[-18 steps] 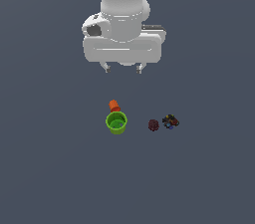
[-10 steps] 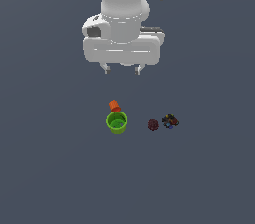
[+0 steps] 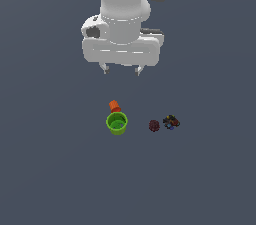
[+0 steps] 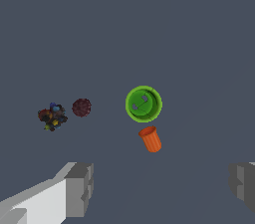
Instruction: Pick up a designated object from a clutter of objects.
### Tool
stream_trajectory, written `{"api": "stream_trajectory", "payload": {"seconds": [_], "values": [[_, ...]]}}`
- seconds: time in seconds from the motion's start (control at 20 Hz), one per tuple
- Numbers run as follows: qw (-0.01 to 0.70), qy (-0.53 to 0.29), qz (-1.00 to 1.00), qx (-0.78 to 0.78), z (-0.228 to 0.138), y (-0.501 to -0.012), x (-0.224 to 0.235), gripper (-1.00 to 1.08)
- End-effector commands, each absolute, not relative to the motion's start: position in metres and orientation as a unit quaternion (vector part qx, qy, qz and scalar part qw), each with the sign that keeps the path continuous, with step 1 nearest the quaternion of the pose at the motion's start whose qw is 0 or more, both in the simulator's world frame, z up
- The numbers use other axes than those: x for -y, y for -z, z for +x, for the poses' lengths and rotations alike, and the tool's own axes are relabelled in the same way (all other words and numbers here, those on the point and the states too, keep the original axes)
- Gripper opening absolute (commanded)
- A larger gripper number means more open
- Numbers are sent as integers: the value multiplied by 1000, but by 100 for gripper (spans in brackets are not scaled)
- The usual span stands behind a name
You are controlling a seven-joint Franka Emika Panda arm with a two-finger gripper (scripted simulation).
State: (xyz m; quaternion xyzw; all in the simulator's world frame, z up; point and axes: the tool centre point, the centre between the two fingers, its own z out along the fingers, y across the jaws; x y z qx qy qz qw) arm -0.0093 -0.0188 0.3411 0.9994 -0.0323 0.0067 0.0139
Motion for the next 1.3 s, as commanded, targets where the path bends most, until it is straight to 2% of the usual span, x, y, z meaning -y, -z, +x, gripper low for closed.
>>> {"api": "stream_trajectory", "payload": {"seconds": [0.0, 0.45, 0.85, 1.25], "values": [[14, -6, 999, 34, -7, -336, 16, 100], [14, -6, 999, 50, 12, -286, -12, 100], [11, -5, 997, 78, 29, -198, -61, 100], [4, -2, 995, 104, 26, -118, -106, 100]]}}
